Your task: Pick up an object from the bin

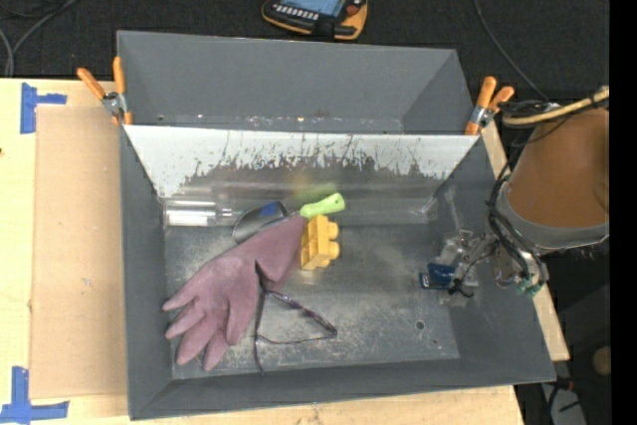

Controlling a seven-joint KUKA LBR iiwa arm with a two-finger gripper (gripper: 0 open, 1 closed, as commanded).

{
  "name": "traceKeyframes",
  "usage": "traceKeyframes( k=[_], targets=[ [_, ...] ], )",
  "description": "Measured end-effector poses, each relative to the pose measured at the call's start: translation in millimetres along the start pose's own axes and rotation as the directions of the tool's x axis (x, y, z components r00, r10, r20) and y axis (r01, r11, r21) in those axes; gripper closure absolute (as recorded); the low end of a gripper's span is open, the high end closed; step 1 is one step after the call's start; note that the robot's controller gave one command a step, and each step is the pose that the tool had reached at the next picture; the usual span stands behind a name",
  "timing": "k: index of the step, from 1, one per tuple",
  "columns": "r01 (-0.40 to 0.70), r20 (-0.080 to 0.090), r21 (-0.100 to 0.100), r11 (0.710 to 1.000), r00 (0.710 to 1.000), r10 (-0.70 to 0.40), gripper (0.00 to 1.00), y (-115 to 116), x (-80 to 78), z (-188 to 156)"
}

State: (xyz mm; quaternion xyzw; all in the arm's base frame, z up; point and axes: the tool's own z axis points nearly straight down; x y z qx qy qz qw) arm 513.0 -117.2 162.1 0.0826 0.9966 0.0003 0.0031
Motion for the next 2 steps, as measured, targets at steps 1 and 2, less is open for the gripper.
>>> traceKeyframes(
  k=[1,2],
  targets=[
    [0.021,-0.005,0.0,1.0,1.0,-0.021,1.0,1,1.2,-18],
    [0.019,-0.005,-0.001,1.0,1.0,-0.019,1.0,-3,-11.3,-105]
  ],
)
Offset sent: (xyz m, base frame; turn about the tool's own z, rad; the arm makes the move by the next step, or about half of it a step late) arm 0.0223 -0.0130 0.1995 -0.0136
